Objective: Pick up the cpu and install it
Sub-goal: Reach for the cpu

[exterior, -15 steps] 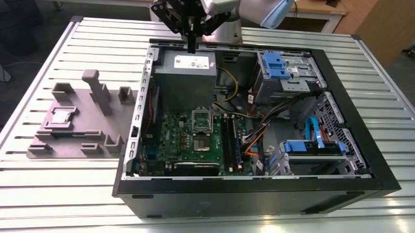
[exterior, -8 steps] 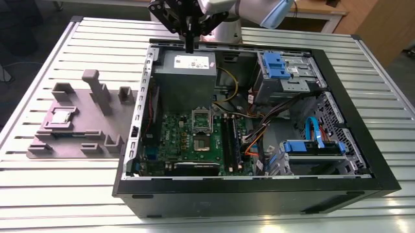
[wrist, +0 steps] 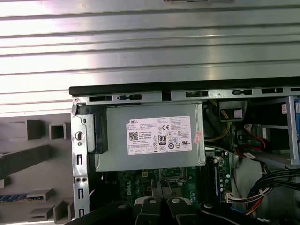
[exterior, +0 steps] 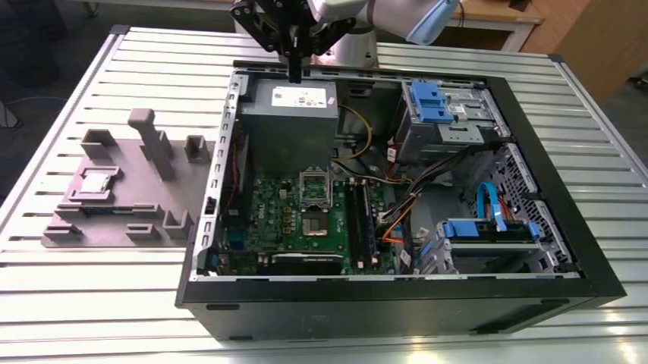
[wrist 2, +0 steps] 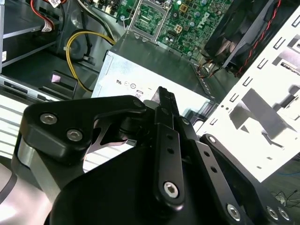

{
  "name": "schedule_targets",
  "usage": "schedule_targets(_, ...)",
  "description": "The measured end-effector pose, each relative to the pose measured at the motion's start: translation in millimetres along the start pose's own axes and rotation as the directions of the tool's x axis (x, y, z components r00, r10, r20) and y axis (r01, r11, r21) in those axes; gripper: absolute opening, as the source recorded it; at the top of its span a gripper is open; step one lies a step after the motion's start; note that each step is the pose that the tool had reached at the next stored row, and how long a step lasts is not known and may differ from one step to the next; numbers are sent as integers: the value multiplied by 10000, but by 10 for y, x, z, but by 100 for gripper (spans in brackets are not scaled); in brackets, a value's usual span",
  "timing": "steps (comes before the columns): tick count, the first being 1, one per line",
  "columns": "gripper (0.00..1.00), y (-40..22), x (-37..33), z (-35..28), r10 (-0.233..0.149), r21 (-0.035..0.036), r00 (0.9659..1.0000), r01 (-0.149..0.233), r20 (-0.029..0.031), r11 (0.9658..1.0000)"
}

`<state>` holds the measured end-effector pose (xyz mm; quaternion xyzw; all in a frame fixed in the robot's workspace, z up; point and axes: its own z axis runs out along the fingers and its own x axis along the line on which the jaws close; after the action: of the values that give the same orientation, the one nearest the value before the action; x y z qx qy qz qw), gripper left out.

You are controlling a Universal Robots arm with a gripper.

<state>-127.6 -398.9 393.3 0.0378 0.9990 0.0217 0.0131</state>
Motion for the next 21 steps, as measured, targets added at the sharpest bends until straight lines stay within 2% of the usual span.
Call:
schedule_targets(2, 11, -2, 23, 3, 0, 0, 10000, 0, -1, 10000)
schedule_targets(21, 11, -7, 80, 16, 1, 0, 10000, -1, -5, 10000)
